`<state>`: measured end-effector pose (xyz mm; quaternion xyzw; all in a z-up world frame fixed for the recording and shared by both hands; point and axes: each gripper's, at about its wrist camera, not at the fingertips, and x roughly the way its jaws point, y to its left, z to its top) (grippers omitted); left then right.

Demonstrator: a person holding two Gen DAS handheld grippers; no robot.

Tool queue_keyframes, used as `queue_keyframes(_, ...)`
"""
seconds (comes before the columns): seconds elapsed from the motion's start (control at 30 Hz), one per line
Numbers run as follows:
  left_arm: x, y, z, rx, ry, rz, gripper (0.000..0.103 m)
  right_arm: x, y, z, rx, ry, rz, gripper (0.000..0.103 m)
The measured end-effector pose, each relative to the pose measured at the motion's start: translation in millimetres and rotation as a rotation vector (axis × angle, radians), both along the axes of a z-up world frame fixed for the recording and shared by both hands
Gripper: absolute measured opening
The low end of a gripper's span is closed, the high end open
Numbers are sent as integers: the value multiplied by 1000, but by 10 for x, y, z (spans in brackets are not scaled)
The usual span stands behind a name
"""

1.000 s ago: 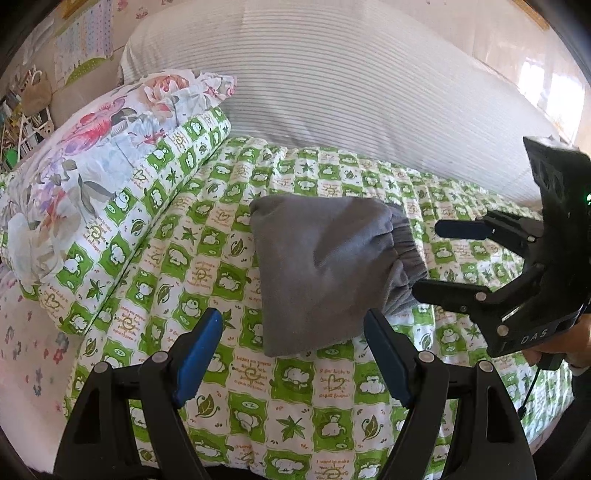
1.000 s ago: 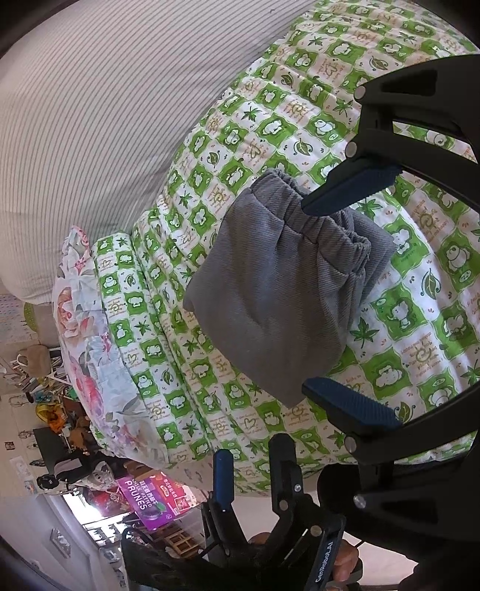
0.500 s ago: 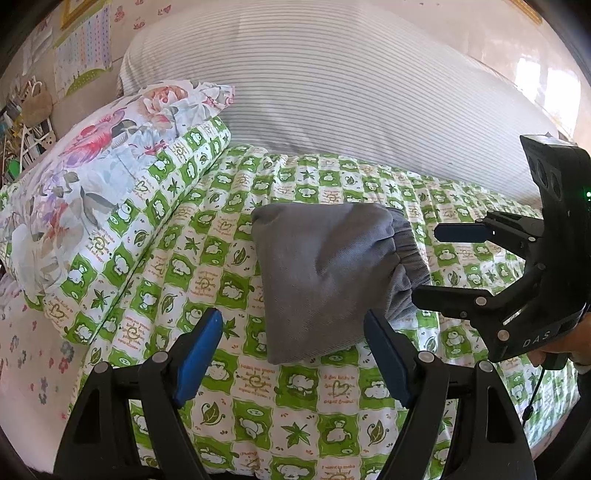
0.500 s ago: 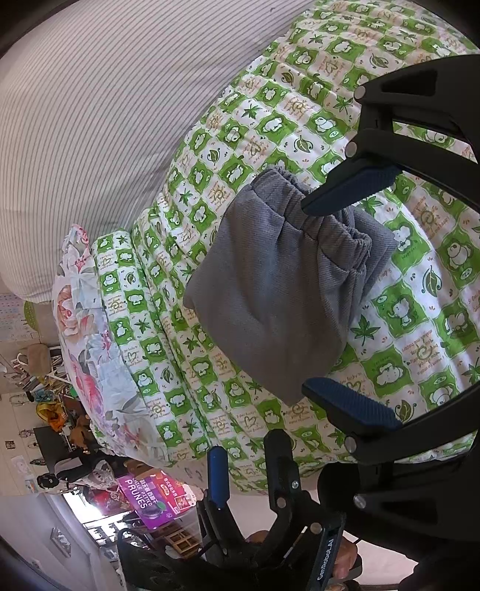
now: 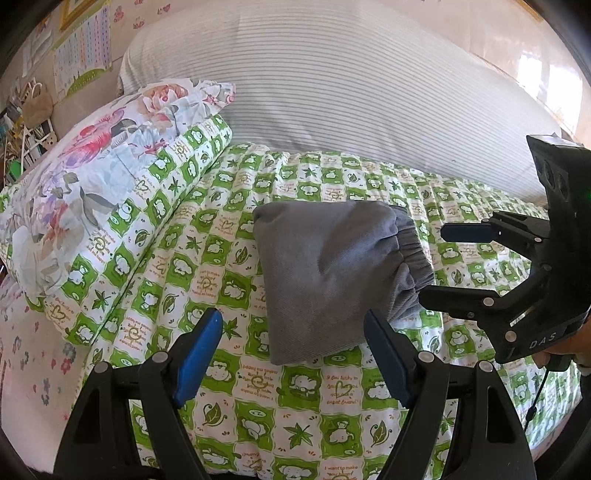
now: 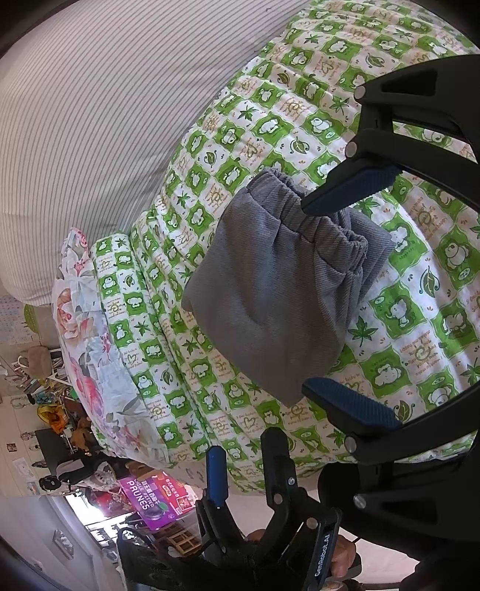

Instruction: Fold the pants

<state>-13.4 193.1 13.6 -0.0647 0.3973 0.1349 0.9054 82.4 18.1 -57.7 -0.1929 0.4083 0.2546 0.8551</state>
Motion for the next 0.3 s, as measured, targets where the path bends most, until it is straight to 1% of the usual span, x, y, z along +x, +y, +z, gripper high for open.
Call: queue_keyframes(0.3, 74, 24, -56, -15, 33, 1, 79, -43, -158, -28, 25, 11, -31, 89)
